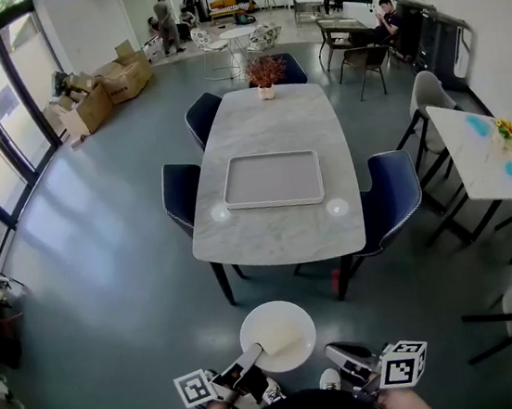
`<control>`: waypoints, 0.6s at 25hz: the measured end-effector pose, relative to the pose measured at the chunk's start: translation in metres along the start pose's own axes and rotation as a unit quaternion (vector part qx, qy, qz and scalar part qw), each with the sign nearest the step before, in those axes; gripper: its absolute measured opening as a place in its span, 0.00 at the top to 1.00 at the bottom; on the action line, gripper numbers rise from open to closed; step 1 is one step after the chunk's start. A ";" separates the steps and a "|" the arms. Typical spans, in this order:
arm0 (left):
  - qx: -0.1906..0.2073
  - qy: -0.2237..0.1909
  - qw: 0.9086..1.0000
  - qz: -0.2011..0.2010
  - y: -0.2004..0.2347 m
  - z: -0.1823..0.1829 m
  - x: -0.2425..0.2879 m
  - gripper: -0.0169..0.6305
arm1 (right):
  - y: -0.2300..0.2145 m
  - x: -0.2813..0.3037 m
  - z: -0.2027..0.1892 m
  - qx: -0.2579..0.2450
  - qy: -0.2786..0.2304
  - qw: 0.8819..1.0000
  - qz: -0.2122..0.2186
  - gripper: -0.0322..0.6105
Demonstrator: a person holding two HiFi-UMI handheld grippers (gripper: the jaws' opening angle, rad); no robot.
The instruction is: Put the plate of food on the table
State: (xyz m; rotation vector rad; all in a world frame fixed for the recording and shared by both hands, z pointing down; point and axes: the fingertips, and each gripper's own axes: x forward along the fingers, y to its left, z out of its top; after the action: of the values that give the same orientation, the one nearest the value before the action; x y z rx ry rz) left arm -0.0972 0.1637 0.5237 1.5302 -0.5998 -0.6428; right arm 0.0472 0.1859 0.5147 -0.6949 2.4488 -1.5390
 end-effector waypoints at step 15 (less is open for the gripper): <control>0.000 0.000 1.000 -0.008 0.002 0.024 -0.010 0.92 | 0.006 0.023 0.000 -0.011 -0.003 1.000 -0.009 0.93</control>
State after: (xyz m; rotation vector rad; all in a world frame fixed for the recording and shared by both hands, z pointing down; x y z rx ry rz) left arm -0.1217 0.1538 0.5248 1.5372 -0.5884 -0.6542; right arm 0.0249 0.1772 0.5119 -0.7269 2.4656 -1.5164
